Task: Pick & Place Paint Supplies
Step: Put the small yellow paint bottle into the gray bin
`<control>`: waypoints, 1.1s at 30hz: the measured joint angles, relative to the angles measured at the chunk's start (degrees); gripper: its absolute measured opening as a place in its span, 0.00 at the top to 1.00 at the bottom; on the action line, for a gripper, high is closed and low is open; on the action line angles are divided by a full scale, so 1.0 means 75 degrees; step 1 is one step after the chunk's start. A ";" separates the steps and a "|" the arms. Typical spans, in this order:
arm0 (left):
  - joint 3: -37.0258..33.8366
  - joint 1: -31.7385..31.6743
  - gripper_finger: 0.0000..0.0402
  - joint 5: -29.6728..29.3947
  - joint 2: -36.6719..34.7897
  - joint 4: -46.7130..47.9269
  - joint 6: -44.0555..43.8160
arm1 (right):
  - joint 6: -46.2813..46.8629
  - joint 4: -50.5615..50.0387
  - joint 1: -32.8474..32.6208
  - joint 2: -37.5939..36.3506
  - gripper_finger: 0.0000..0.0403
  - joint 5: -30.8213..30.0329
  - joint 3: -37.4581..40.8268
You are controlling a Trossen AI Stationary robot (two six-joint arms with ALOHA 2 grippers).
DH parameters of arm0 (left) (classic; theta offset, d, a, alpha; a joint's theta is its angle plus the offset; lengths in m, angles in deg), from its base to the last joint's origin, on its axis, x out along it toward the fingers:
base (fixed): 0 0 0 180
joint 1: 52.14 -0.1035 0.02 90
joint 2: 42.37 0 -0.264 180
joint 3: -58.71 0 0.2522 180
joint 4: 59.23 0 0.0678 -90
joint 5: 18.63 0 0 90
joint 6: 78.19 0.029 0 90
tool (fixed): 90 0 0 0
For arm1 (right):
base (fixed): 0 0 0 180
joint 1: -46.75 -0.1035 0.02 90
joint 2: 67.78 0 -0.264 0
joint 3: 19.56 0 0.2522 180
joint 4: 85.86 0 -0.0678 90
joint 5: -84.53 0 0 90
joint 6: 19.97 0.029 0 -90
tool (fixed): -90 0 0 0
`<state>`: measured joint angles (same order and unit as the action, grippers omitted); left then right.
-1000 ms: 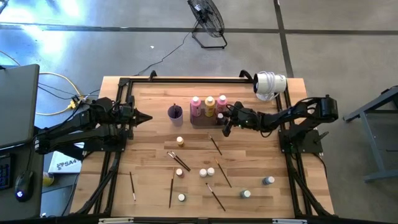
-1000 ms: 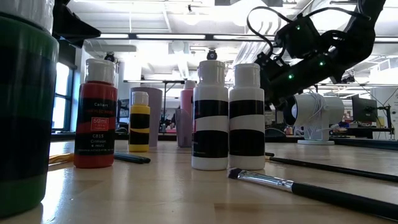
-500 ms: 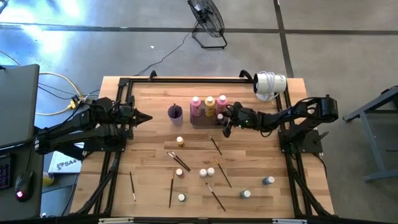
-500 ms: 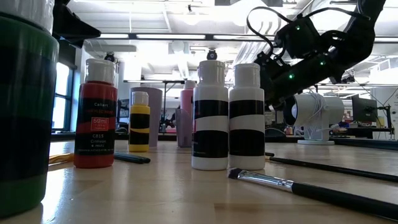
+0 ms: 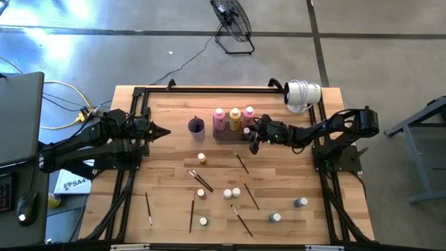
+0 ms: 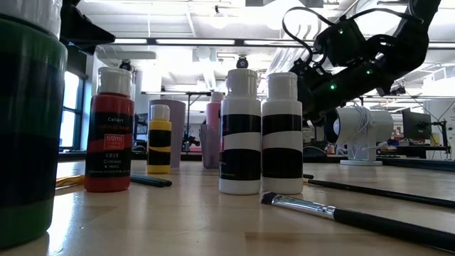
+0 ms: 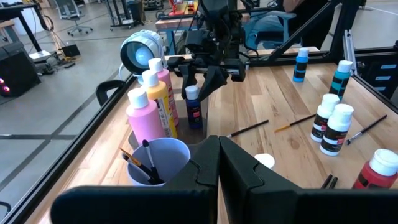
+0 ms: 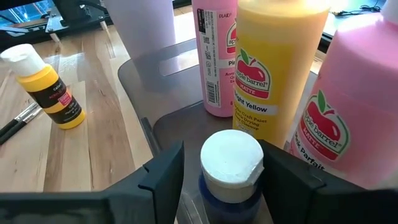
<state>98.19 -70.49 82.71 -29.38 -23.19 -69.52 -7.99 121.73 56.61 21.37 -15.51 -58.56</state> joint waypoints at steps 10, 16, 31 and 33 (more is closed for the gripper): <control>0.0000 0.0000 0.99 0.0000 0.0003 0.0035 0.0000 | -0.0084 -0.0004 0.0000 0.0000 0.54 -0.0047 0.0000; 0.0000 0.0000 0.99 0.0000 0.0001 0.0032 0.0002 | -0.0084 -0.0071 -0.0015 0.0000 0.54 -0.0044 0.0000; 0.0000 0.0000 0.99 -0.0001 0.0003 0.0029 0.0001 | -0.0045 -0.0090 -0.0017 -0.0003 0.43 0.0000 0.0000; 0.0000 0.0000 0.99 -0.0001 0.0001 0.0029 0.0000 | -0.0040 -0.0087 -0.0017 -0.0003 0.43 0.0000 0.0000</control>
<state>98.19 -70.49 82.70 -29.37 -22.97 -69.52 -8.29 121.07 56.48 21.34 -15.51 -58.56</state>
